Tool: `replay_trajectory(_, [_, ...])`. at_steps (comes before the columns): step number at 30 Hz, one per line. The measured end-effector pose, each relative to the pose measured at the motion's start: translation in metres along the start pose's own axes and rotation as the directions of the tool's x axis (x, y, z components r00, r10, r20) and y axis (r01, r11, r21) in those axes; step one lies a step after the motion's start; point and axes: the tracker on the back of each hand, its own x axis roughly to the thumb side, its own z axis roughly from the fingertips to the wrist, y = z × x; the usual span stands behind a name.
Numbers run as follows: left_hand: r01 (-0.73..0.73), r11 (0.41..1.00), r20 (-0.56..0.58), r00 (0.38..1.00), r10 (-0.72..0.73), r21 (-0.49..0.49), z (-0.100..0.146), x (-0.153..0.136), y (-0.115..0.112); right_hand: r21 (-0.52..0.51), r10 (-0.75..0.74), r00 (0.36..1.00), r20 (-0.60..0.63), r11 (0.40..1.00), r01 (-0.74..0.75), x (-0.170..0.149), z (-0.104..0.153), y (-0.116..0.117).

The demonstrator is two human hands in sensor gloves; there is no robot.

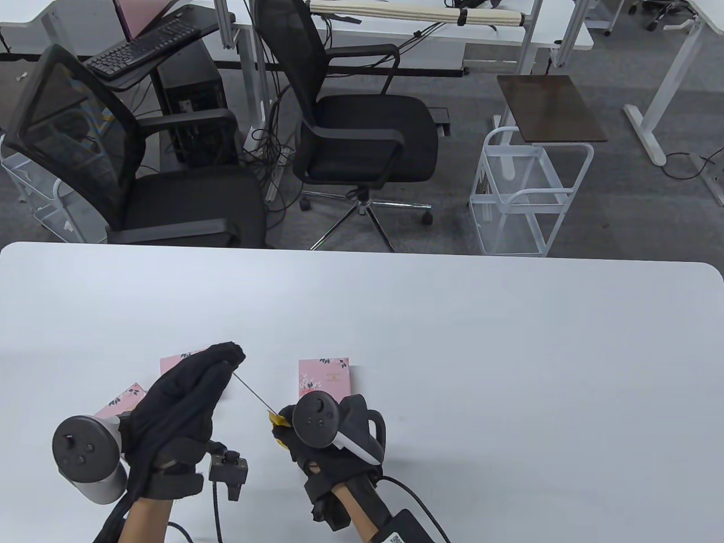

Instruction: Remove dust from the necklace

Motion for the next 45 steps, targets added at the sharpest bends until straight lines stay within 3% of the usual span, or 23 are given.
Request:
replay_trajectory(12, [-0.050, 0.998, -0.026, 0.998, 0.052, 0.048, -0.002, -0.004, 0.016, 0.097, 0.112, 0.994, -0.011, 0.989, -0.111, 0.004, -0.003, 0.013])
replay_trajectory(19, [-0.057, 0.997, -0.039, 0.998, 0.059, 0.049, -0.004, -0.006, 0.020, 0.122, 0.128, 0.991, -0.039, 0.985, -0.122, -0.003, -0.004, 0.006])
replay_trajectory(24, [-0.047, 0.999, -0.060, 0.997, 0.047, 0.004, -0.006, -0.008, 0.019, 0.073, 0.081, 0.994, -0.076, 0.995, -0.075, -0.020, -0.002, -0.020])
replay_trajectory(29, [-0.040, 0.999, -0.065, 0.997, 0.039, -0.013, -0.006, -0.007, 0.016, -0.063, -0.063, 0.988, -0.144, 0.997, 0.054, -0.052, 0.013, -0.060])
replay_trajectory(34, [-0.031, 0.999, -0.052, 0.998, 0.029, -0.045, -0.004, -0.003, 0.007, -0.116, -0.013, 0.959, -0.282, 0.993, -0.020, -0.088, 0.027, -0.078])
replay_trajectory(41, [-0.016, 0.995, -0.037, 0.999, 0.013, -0.098, 0.000, 0.001, -0.010, -0.043, 0.165, 0.847, -0.505, 0.976, -0.215, -0.155, 0.039, -0.055])
replay_trajectory(45, [-0.005, 0.993, -0.032, 1.000, 0.001, -0.121, 0.001, 0.002, -0.017, 0.076, 0.249, 0.788, -0.564, 0.965, -0.251, -0.181, 0.038, -0.039])
